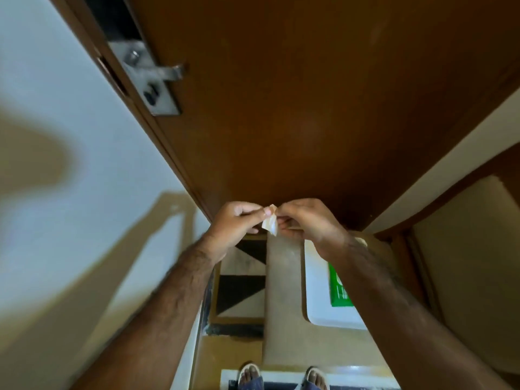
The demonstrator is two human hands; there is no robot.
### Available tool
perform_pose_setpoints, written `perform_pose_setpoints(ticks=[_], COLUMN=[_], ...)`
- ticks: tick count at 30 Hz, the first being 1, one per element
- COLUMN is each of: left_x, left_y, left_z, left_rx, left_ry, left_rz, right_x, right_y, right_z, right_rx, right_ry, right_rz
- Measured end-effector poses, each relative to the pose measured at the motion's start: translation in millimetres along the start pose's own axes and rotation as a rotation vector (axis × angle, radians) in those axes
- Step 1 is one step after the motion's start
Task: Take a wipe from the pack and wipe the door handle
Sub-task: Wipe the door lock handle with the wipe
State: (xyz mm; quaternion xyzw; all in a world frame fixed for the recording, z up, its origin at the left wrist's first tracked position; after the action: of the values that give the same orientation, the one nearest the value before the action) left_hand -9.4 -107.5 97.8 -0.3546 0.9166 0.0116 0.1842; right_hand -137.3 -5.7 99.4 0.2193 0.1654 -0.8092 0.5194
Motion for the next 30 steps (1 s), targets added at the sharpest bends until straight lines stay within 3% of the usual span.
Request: perform_pose_setpoints(ticks=[11,20,24,27,30], left_x=[-49,-59,-45,-43,-47], left_y=[-87,-141,-189,-236,-265], left_z=[-128,-166,-152,-145,-155], left_rx=[0.040,0.117,-0.066,-0.231,-0.221], left_ry=[0.069,0.038,-0.071,-0.041,0.031], left_rz=[-0.009,-0.030,-0.288,-0.627,-0.927], right_x=[-49,-59,-58,-69,-83], right_y=[58,100,90,75,72], right_z=[150,238,296,354,418], right_rx=[-0.259,-0.609,-0.788,-1.002,-1.323], right_ry=[-0.060,-0.200,-0.335,-0.505,-0.764], right_rz=[0.144,0.098,-0.080,-0.262,-0.486])
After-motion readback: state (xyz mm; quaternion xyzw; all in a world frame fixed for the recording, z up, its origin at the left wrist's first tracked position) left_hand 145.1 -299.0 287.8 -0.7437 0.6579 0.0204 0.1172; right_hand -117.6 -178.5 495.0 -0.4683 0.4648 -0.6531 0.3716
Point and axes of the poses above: each hand's wrist, its own x-axis towards the middle knuckle, its own y-axis out of the palm, z = x × y, the point moved 10 cm from there along x, towards the middle knuckle, and after that the axes turned 4 degrees about -x, right-handed, at the moved point
